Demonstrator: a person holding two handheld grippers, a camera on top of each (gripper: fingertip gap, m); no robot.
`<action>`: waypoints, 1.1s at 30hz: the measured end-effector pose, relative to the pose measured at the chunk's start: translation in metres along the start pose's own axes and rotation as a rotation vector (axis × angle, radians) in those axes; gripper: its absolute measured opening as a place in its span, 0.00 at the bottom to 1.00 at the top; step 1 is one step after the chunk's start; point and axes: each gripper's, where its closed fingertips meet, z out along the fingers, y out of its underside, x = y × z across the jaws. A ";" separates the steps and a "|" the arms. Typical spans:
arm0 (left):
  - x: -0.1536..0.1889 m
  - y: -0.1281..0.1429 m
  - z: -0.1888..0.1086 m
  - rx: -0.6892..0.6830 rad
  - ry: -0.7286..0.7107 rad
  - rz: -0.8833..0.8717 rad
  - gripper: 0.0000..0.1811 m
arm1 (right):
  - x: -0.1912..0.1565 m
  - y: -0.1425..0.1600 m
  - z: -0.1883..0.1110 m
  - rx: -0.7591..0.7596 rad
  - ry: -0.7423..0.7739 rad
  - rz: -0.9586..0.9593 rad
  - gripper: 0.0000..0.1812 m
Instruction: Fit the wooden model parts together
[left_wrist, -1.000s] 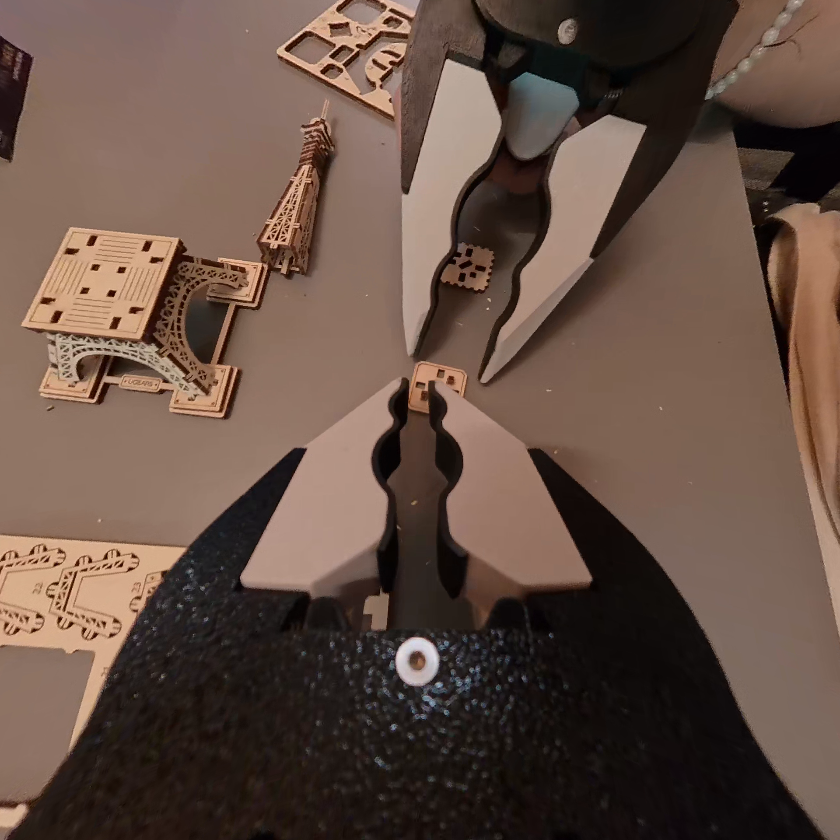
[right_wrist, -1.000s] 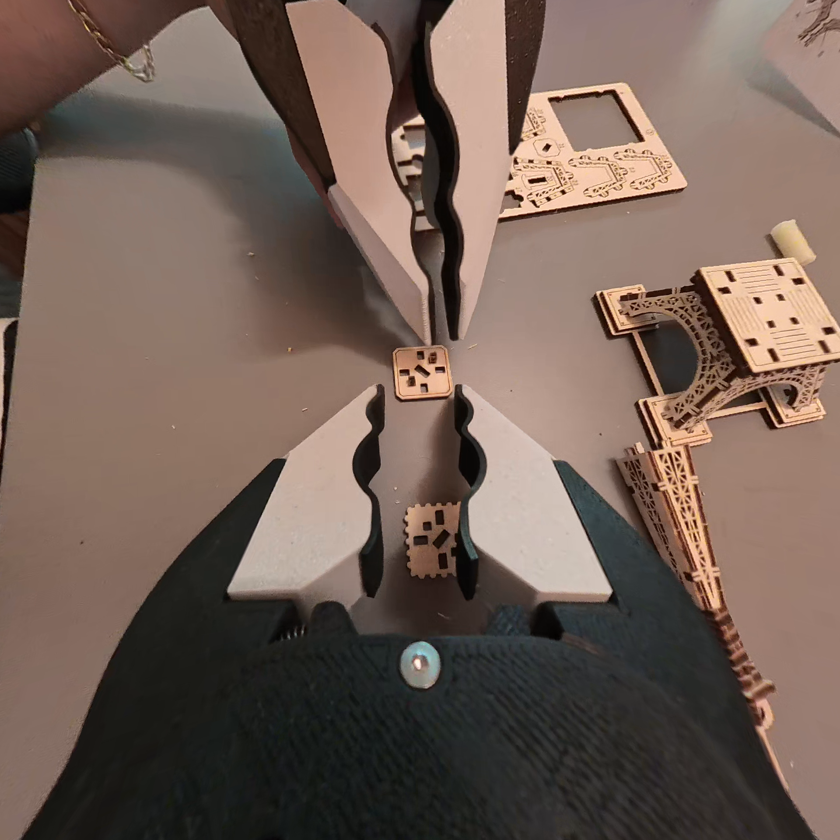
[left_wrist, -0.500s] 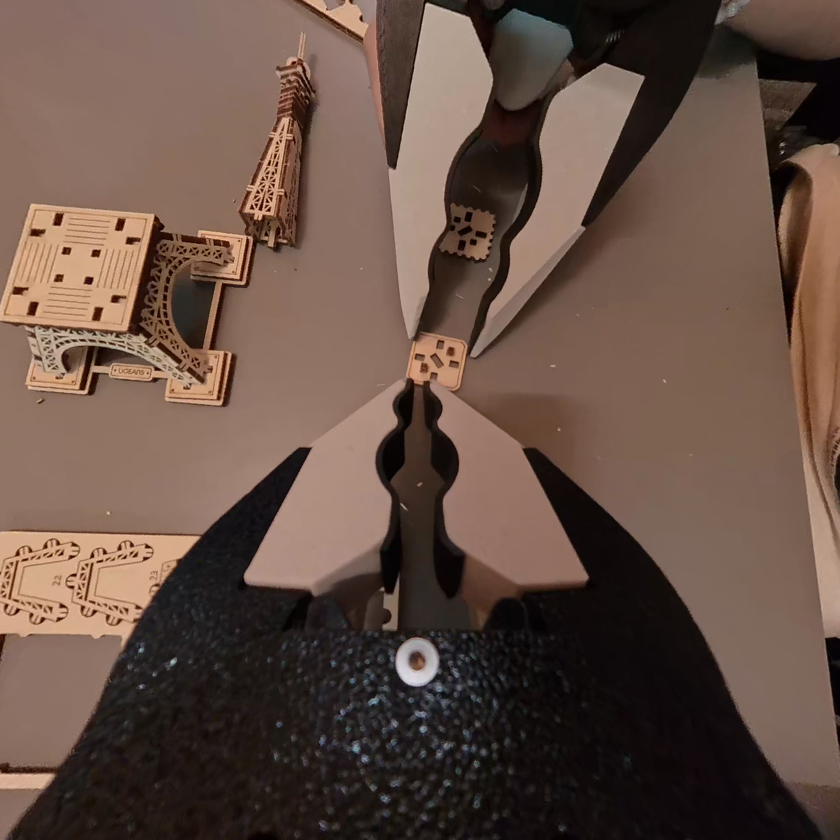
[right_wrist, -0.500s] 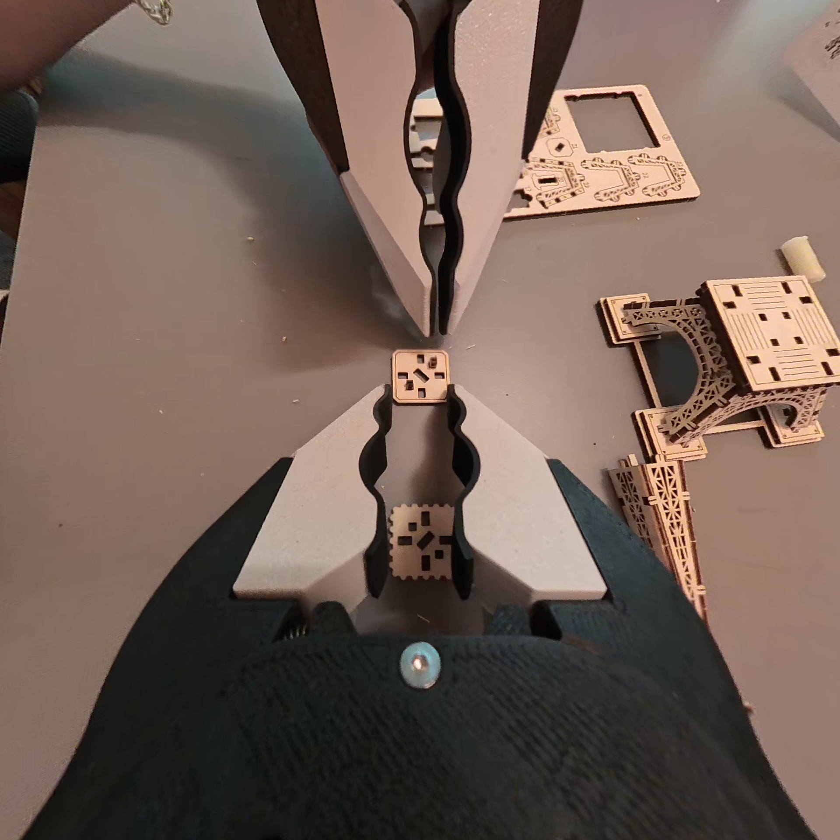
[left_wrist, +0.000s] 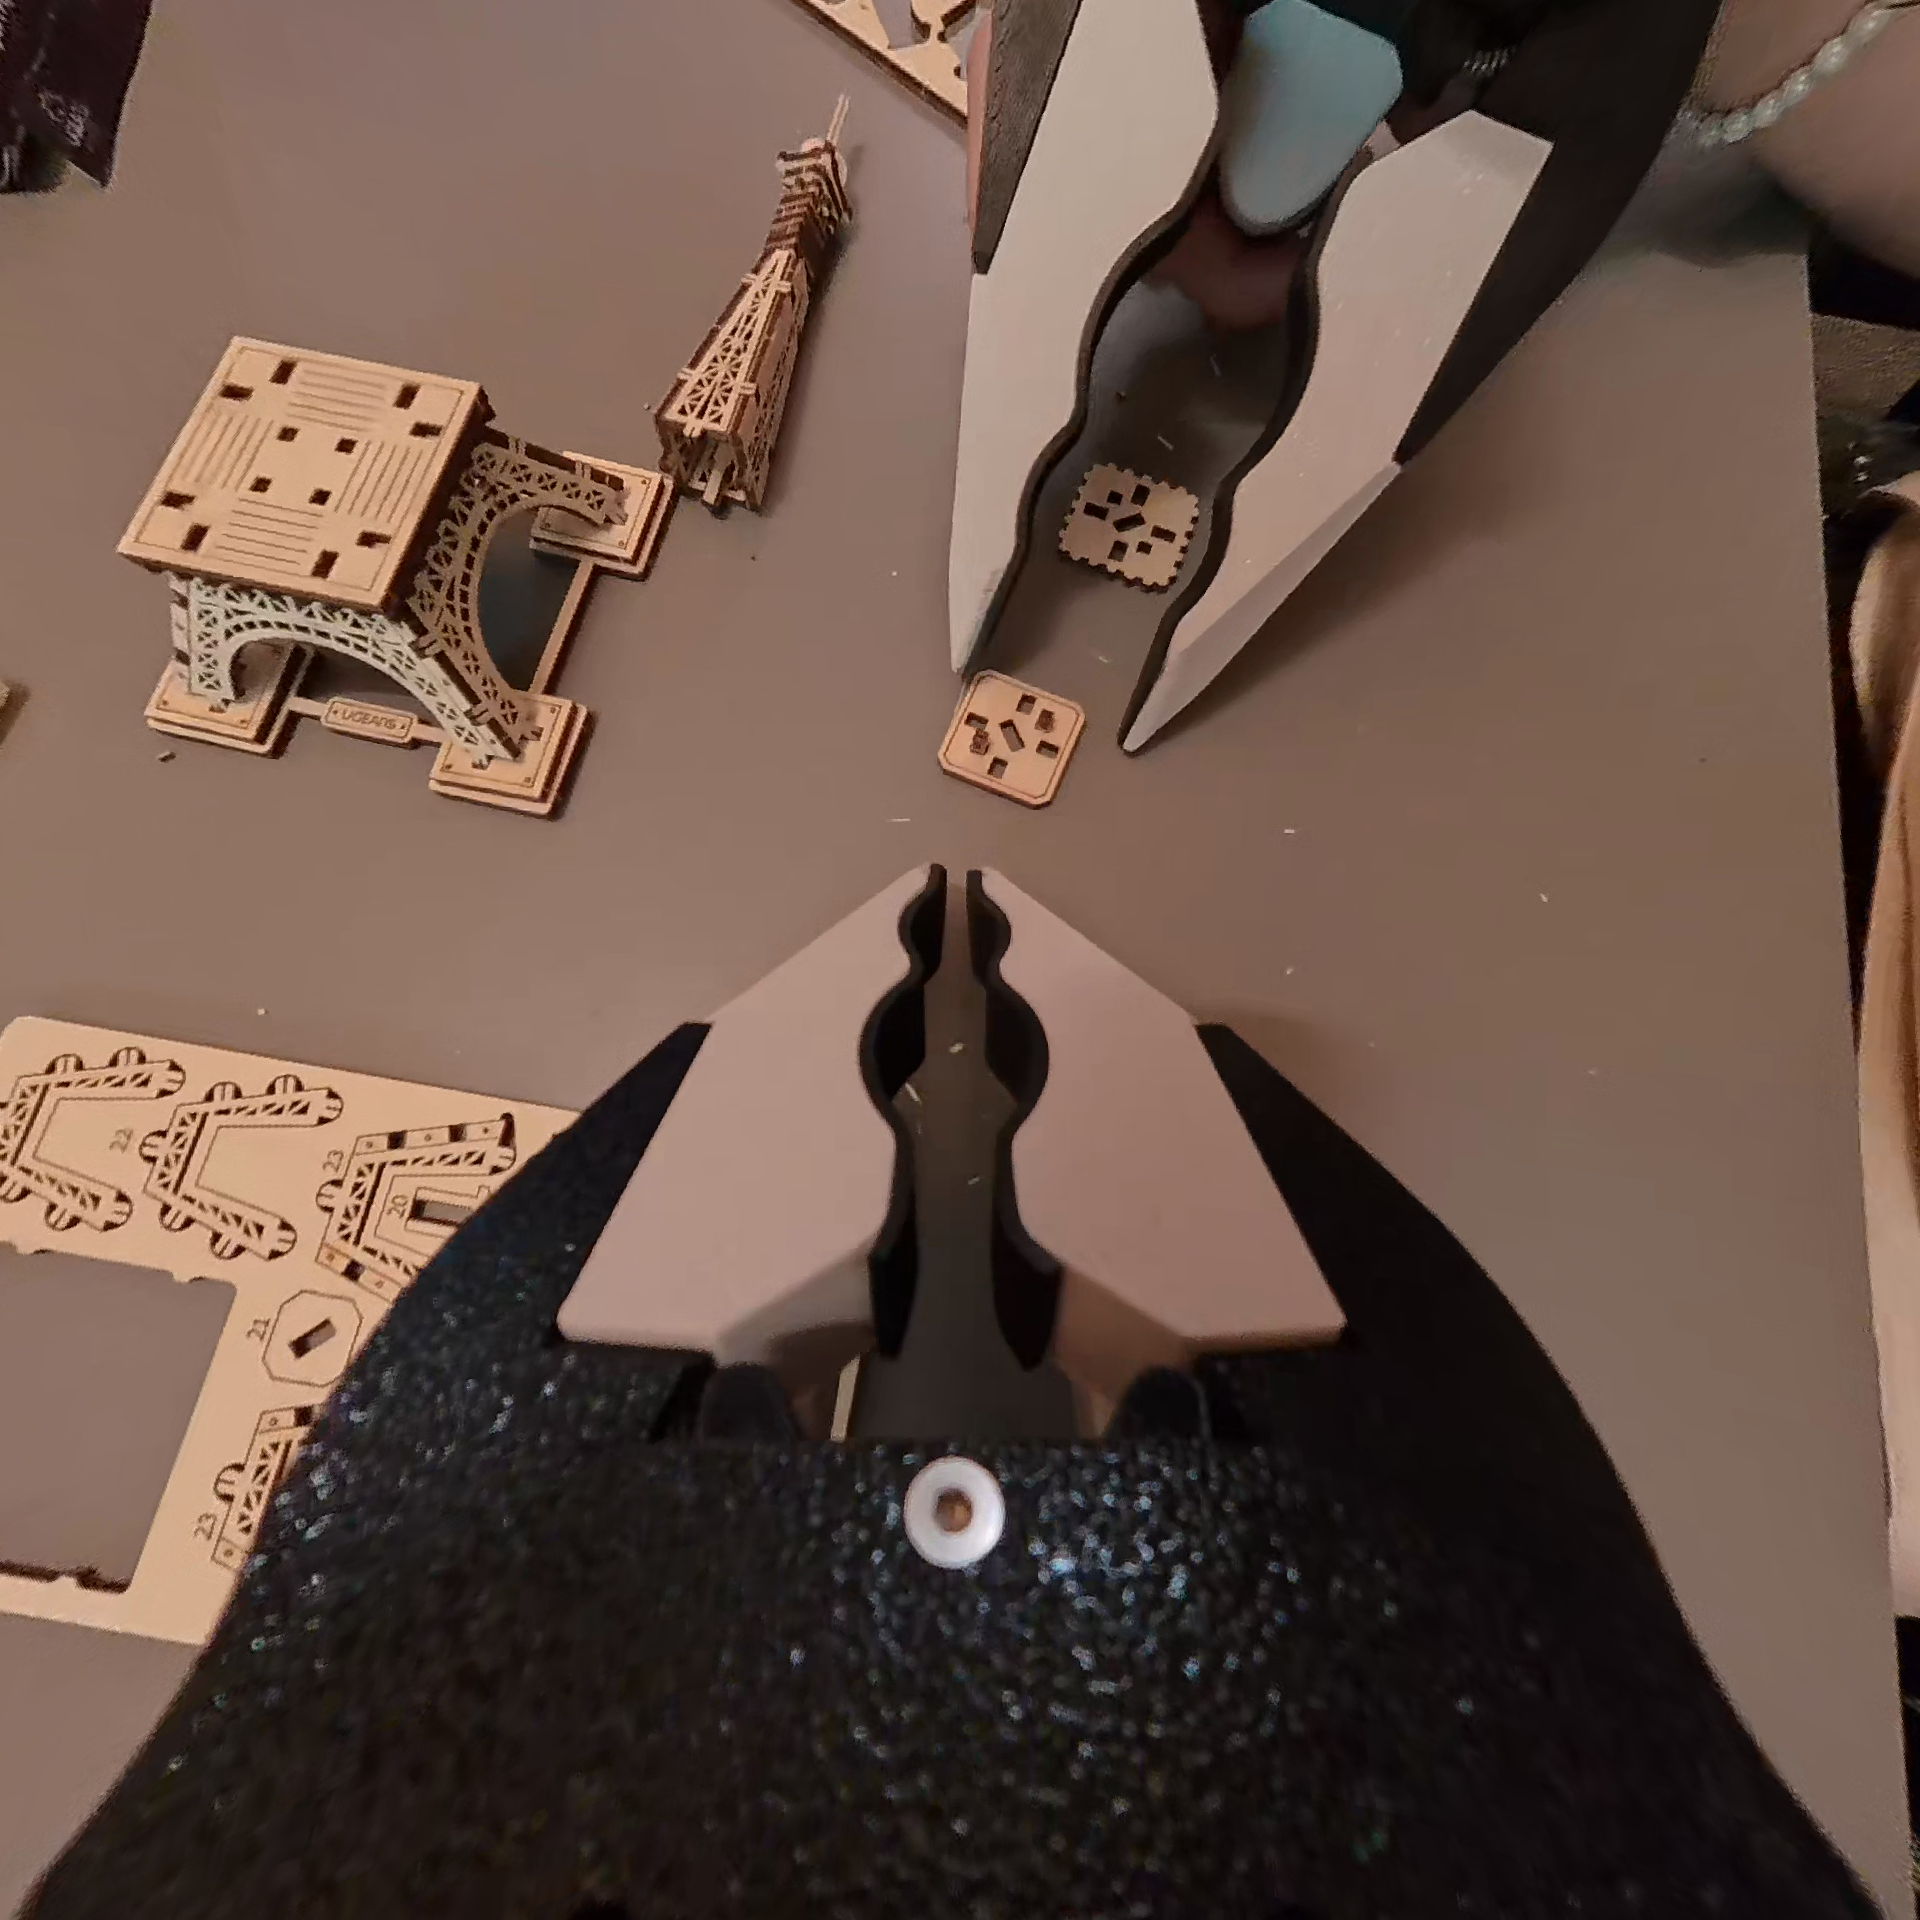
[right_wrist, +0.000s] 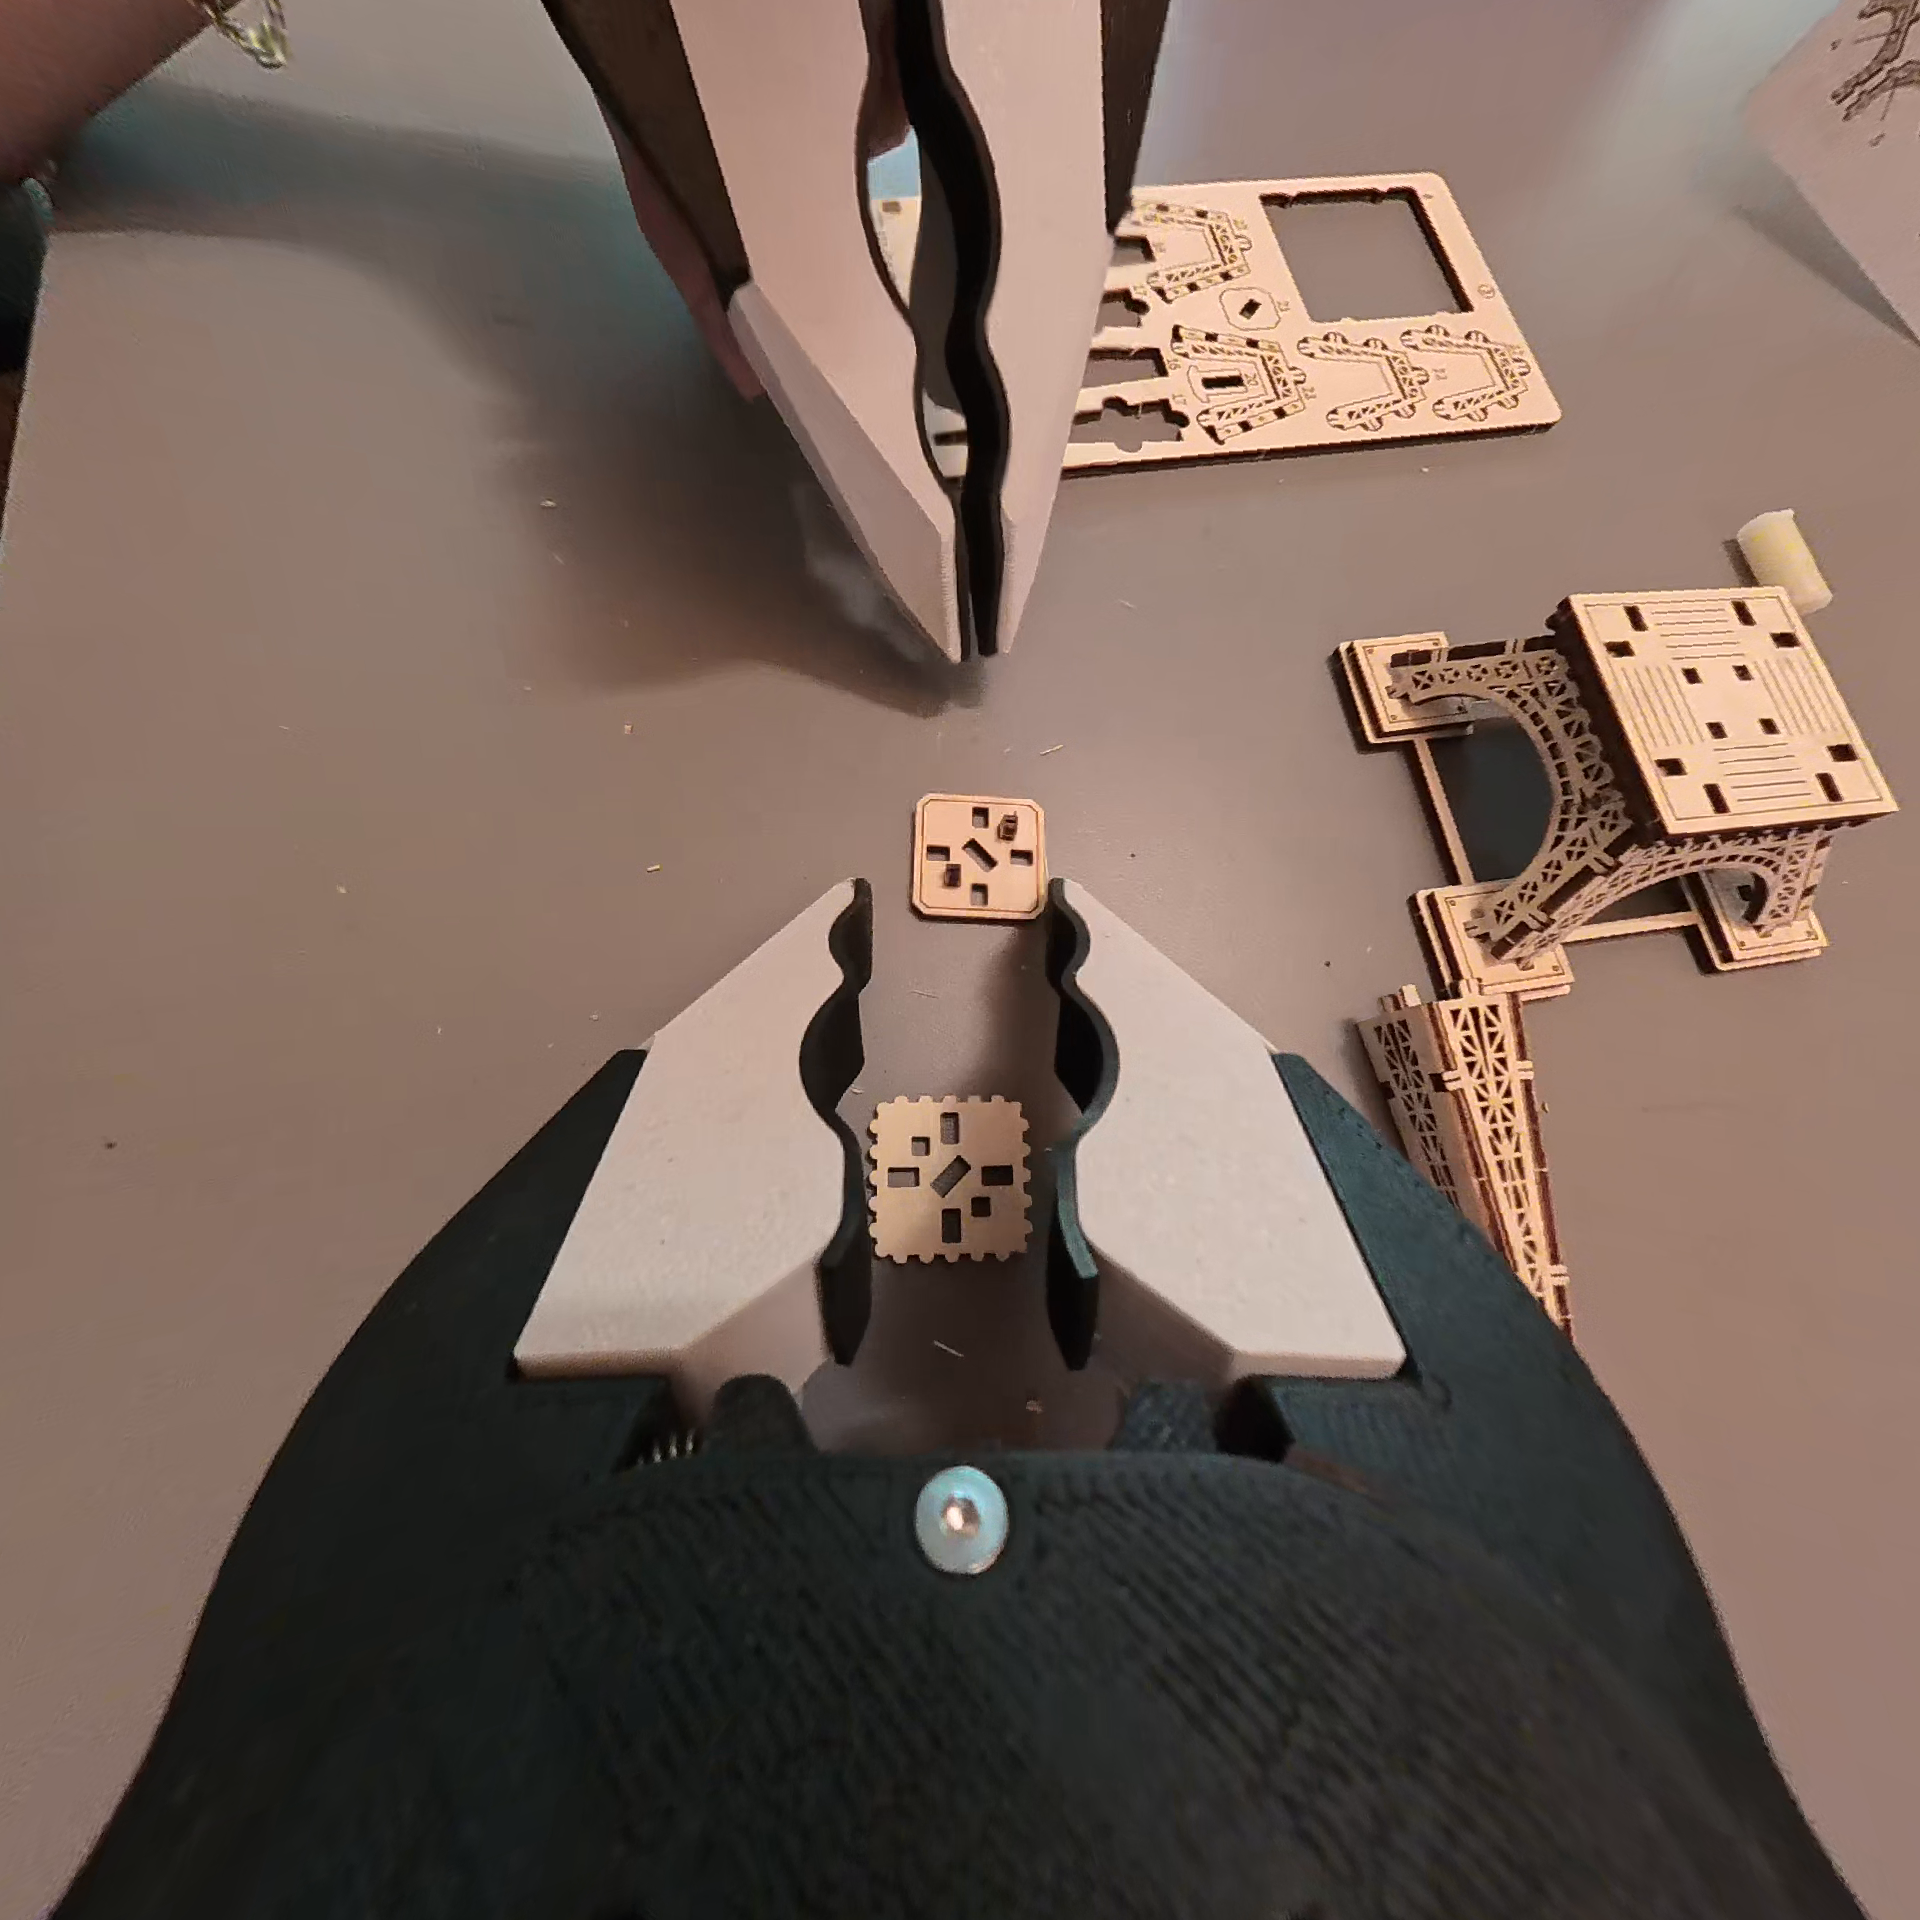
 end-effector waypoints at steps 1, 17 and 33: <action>0.000 -0.001 0.000 0.005 -0.004 0.006 0.01 | 0.001 0.000 0.000 0.000 0.002 -0.001 0.18; 0.001 -0.012 0.018 -0.036 0.012 0.124 0.01 | 0.010 0.003 -0.003 0.001 -0.029 0.011 0.26; 0.000 -0.018 0.019 -0.130 0.055 0.150 0.01 | 0.005 0.000 0.003 -0.006 -0.106 0.031 0.14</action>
